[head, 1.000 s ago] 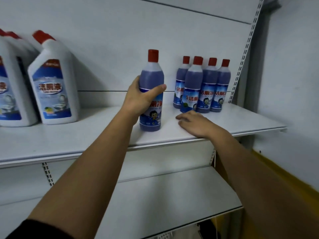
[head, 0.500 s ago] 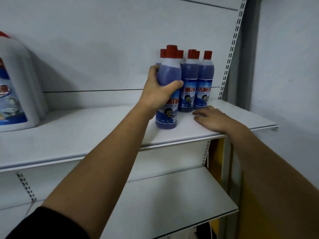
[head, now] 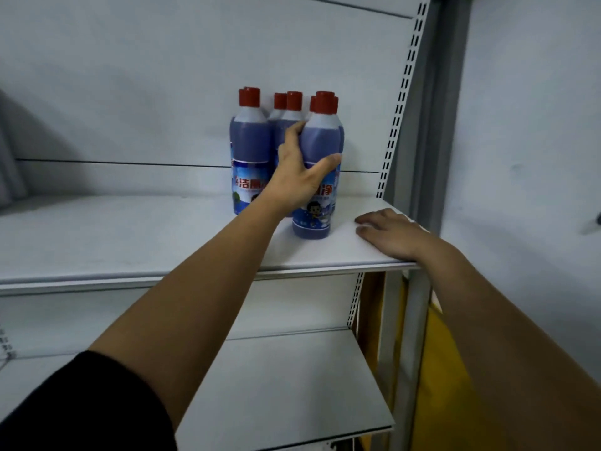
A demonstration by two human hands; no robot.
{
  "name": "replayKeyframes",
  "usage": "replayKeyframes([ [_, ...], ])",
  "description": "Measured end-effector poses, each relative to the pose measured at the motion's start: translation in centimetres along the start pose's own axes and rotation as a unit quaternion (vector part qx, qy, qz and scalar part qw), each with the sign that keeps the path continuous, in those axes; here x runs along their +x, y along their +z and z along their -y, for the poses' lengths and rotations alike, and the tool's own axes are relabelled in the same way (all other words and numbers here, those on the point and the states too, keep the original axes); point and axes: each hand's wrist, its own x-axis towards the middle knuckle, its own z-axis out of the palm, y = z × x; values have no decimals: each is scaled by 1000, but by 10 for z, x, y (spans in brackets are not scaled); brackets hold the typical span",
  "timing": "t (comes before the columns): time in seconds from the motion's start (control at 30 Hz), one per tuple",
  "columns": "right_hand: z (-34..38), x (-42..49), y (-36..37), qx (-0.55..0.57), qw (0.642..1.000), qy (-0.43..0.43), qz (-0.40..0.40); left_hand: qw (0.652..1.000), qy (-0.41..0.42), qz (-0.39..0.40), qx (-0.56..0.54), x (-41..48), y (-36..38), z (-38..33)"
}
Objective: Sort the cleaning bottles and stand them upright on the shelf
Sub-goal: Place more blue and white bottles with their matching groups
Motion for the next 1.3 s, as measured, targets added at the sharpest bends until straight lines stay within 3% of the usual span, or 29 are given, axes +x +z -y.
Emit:
replayKeyframes([
  [0.13,-7,1,1,-9,1000,-15,-17,996,39,-27,75,9,30,0],
  [0.27,-7,0,3,-12,999,-28,-31,957,87,-112,254,15,42,3],
  [0.53,-11,1,3,-16,998,-48,-41,930,74,-147,328,18,53,7],
  [0.63,-12,1,3,-10,998,-50,-48,933,65,-129,329,9,47,10],
  [0.73,-12,-2,4,3,996,-43,-78,945,4,-37,325,-10,34,14],
  [0.87,-1,-7,8,19,991,-42,-123,897,-16,128,423,-39,-4,28],
  [0.93,12,-13,13,42,989,-60,-130,892,-52,170,416,-54,-27,30],
  [1.3,183,-46,53,56,980,-164,-99,849,-116,90,507,-143,-184,28],
])
